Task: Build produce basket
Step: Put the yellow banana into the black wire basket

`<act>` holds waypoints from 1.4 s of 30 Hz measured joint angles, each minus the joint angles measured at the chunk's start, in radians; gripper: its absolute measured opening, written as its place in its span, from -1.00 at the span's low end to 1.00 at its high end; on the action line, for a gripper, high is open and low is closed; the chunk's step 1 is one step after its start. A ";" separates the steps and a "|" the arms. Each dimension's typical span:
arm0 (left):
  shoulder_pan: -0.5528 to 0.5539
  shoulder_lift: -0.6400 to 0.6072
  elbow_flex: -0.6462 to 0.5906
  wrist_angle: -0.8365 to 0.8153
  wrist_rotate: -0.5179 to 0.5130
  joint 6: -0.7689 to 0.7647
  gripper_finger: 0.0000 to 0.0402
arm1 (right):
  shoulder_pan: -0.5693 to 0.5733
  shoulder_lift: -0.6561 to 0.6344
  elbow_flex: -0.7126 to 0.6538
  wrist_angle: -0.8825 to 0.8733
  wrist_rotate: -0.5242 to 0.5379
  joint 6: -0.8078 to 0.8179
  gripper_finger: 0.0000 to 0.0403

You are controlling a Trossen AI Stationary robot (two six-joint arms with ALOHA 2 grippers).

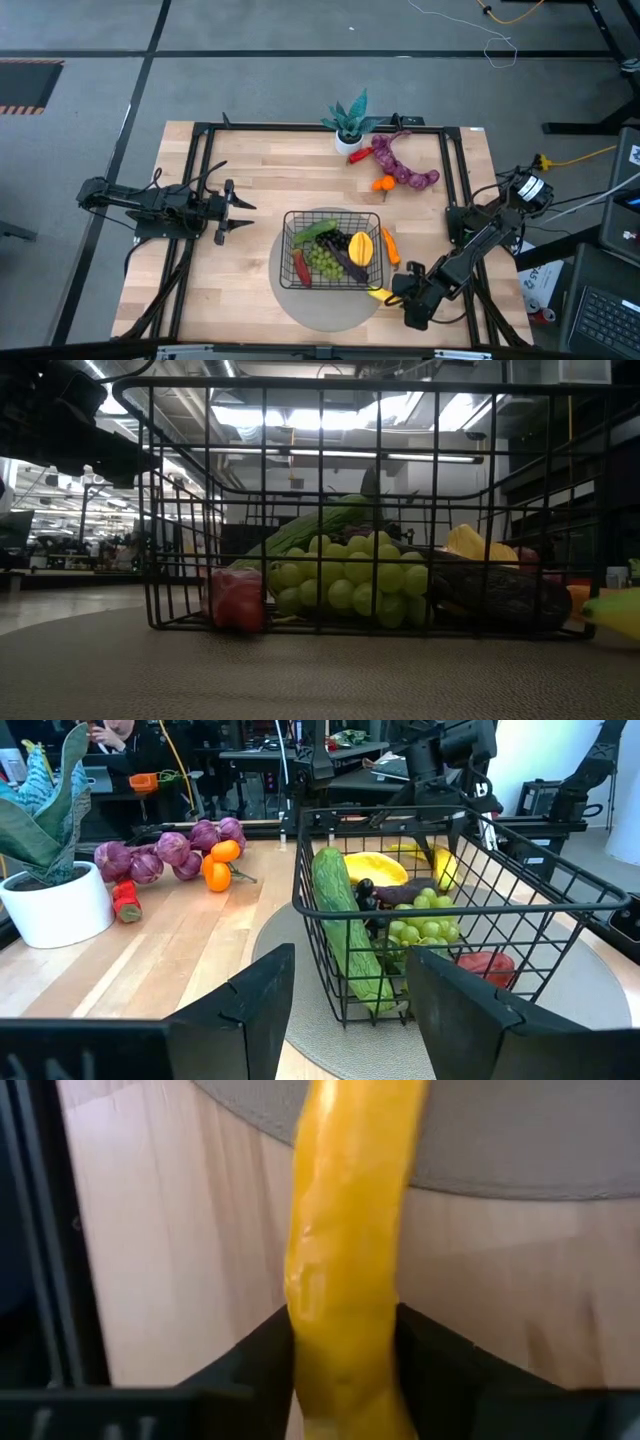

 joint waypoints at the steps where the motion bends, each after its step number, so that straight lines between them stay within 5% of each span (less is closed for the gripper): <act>1: 0.000 0.000 0.000 0.000 0.000 0.000 -0.06 | 0.000 -0.003 0.000 0.003 -0.010 0.019 -0.30; 11: 0.000 0.000 0.000 0.000 0.000 0.000 -0.06 | 0.015 -0.004 0.016 0.018 -0.187 0.099 -0.38; 17: 0.000 0.000 0.000 0.000 0.000 0.000 -0.06 | 0.022 -0.003 0.104 -0.142 -0.278 0.107 -0.38; 27: 0.000 0.000 0.000 0.000 0.000 0.000 -0.06 | 0.027 -0.004 0.300 -0.246 -0.255 -0.078 -0.38; 33: 0.000 0.000 0.000 0.000 0.000 0.000 -0.06 | 0.034 -0.005 0.424 -0.244 0.026 -0.497 -0.38; 38: 0.000 0.000 0.000 0.000 0.000 0.000 -0.06 | 0.030 -0.006 0.493 -0.239 0.486 -0.859 -0.37; 42: 0.000 0.000 0.000 0.000 0.000 0.000 -0.06 | 0.019 -0.006 0.527 -0.221 0.931 -0.953 -0.37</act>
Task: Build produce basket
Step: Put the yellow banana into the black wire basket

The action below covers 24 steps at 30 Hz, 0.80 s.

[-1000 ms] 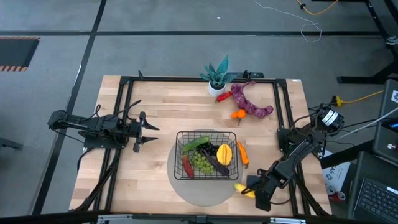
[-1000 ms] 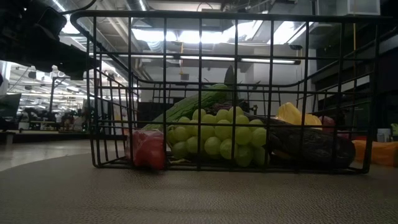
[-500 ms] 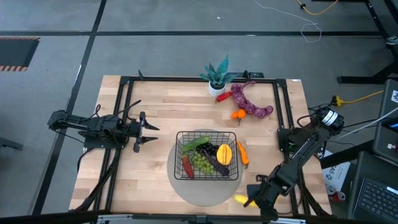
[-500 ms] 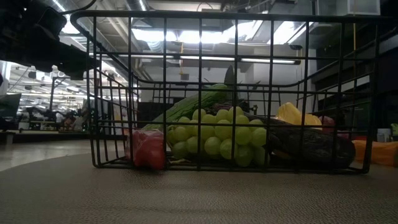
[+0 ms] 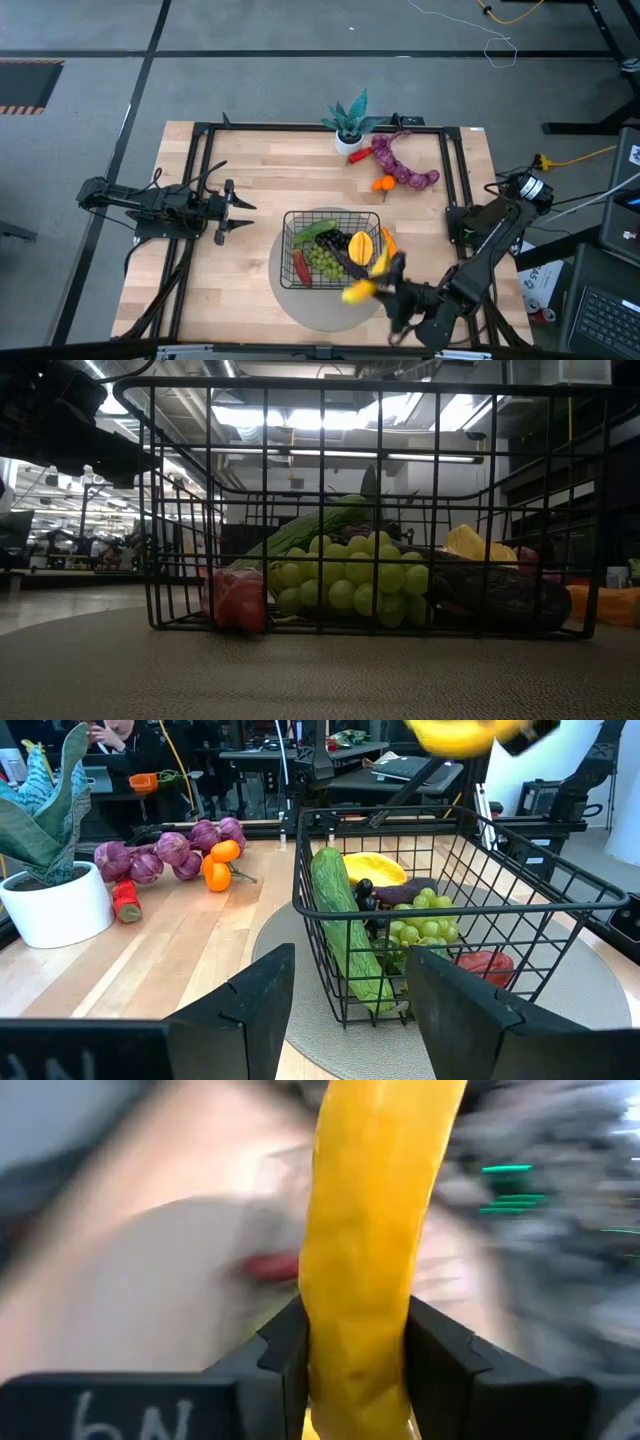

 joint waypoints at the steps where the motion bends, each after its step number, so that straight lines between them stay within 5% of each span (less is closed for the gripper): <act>1: 0.000 0.000 0.000 0.000 0.000 0.000 -0.06 | -0.005 0.000 0.007 0.003 0.101 -0.002 -0.37; 6: 0.000 0.000 0.000 0.000 0.000 0.000 -0.06 | -0.037 -0.001 0.023 0.008 0.472 0.028 -0.37; 11: 0.000 0.000 0.000 0.000 0.000 0.000 -0.06 | -0.102 -0.001 0.024 0.008 0.550 0.080 -0.37; 15: 0.000 0.000 0.000 0.000 0.000 0.000 -0.06 | -0.174 -0.001 0.024 0.007 0.452 0.106 -0.37; 21: 0.000 0.000 0.000 0.000 0.000 0.000 -0.06 | -0.276 -0.001 0.024 0.009 0.115 0.136 -0.37; 24: 0.000 0.000 0.000 0.000 0.000 0.000 -0.06 | -0.336 -0.010 0.035 0.005 0.076 0.093 -0.37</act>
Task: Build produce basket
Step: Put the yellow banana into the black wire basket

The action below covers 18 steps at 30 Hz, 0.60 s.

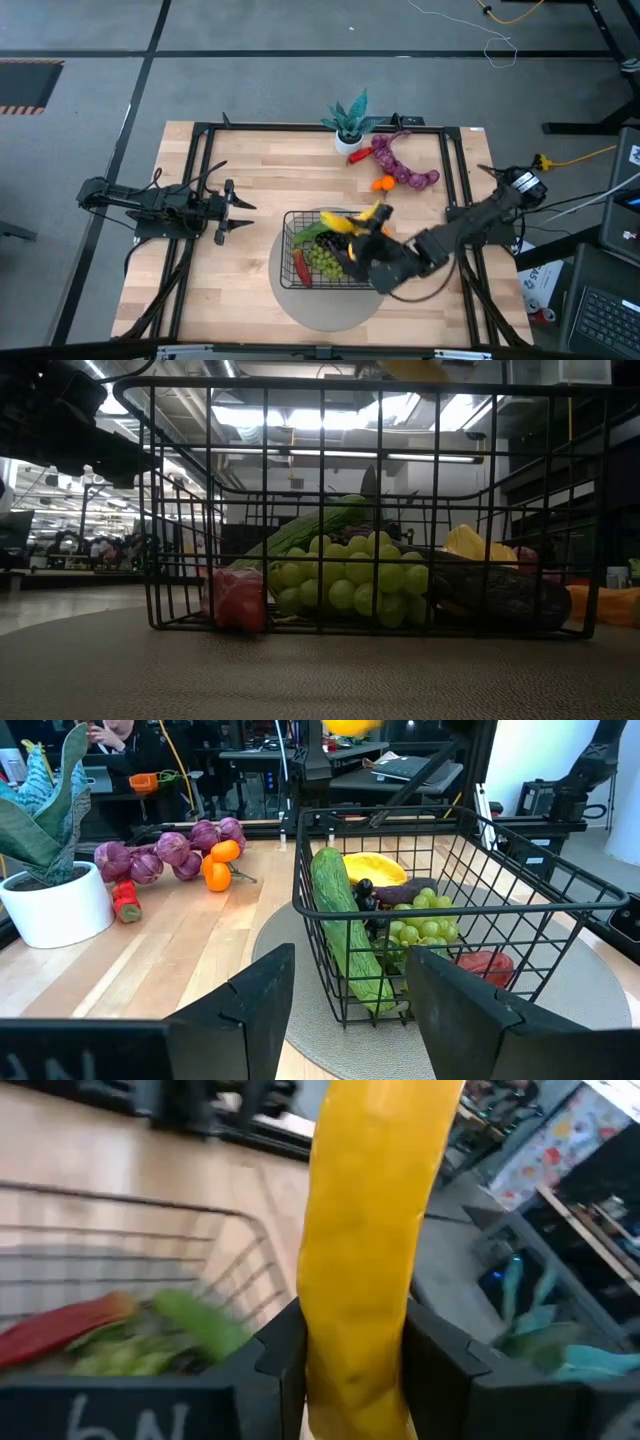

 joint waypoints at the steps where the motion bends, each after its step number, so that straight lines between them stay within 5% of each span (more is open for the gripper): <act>1: 0.000 0.000 0.000 0.000 0.000 0.000 -0.06 | -0.025 -0.007 0.015 -0.002 -0.015 -0.006 -0.37; 11: 0.000 0.000 0.000 0.000 0.000 0.000 -0.06 | -0.271 -0.087 0.298 -0.342 -0.556 0.161 -0.37; 15: 0.000 0.000 0.000 0.000 0.000 0.000 -0.06 | -0.344 -0.086 0.295 -0.416 -0.702 0.222 -0.37; 18: 0.000 0.000 0.000 0.000 0.000 0.000 -0.06 | -0.380 -0.086 0.261 -0.442 -0.917 0.196 -0.37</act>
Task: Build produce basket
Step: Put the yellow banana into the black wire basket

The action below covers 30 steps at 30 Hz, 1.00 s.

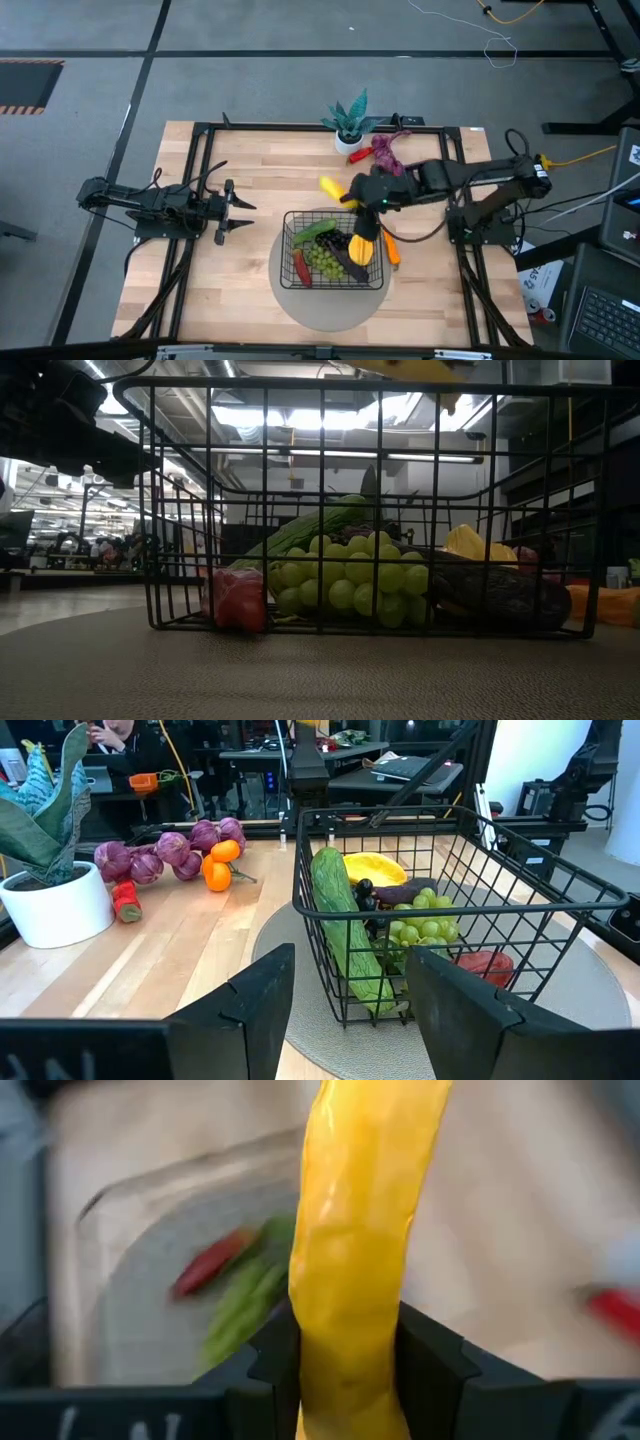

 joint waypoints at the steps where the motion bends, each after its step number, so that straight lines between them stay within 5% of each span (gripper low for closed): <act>1: 0.000 0.000 0.000 0.000 0.000 0.000 -0.06 | -0.008 0.000 -0.012 -0.002 -0.078 -0.020 -0.37; 4: 0.000 0.000 0.000 0.000 0.000 0.000 -0.06 | -0.013 0.001 -0.047 0.018 -0.250 -0.067 -0.37; 7: 0.000 0.000 0.000 0.000 0.000 0.000 -0.06 | -0.002 0.001 -0.093 0.086 -0.308 -0.096 -0.37; 15: 0.000 0.000 0.000 0.000 0.000 0.000 -0.06 | 0.046 0.002 -0.222 0.247 -0.313 -0.067 -0.35; 30: 0.000 0.000 0.000 0.000 0.000 0.000 -0.06 | 0.051 0.002 -0.224 0.324 -0.306 -0.129 -0.24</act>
